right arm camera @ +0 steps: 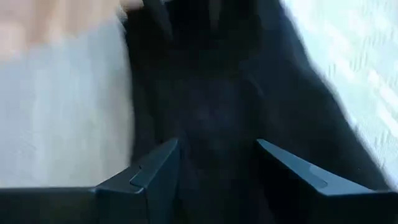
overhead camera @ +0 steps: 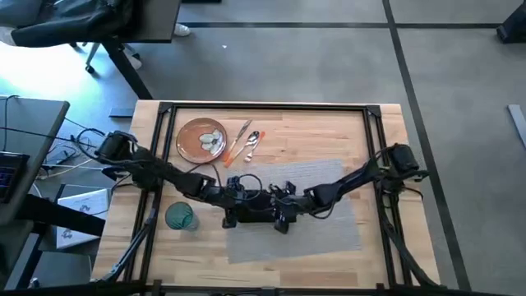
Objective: Set table place
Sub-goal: Fold the black napkin
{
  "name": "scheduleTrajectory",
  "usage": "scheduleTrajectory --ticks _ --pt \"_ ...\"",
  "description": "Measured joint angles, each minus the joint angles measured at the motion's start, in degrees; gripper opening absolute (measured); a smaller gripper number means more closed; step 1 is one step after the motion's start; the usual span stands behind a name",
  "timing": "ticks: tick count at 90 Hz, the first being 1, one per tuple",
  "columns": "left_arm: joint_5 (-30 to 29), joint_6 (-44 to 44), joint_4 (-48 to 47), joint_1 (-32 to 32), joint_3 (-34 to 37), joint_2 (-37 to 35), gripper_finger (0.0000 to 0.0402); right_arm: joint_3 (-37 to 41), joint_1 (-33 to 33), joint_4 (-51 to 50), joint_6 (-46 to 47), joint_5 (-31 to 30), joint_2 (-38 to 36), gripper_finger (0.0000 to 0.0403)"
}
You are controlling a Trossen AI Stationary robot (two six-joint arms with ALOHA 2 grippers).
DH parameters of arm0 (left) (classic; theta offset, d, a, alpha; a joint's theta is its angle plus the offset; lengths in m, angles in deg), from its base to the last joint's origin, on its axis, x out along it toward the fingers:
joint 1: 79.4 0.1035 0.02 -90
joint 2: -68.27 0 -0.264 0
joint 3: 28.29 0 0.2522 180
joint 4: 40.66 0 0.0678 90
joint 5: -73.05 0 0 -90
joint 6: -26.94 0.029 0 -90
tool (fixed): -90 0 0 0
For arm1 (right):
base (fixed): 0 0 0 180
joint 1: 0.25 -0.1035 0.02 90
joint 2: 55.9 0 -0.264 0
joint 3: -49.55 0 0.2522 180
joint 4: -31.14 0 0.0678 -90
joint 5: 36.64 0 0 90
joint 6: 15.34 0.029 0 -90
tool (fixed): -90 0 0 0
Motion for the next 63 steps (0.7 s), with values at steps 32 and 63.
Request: scheduleTrajectory --ticks 32,63 --pt "-0.2 -3.5 -7.5 0.1 -0.2 1.7 0.0119 0.1 -1.9 -6.0 -2.1 -1.8 -0.8 0.0192" --pt "0.5 -5.8 -3.2 -1.3 0.1 -10.8 0.0119 0.2 -2.4 -15.0 -1.3 -0.1 -15.3 0.0193"
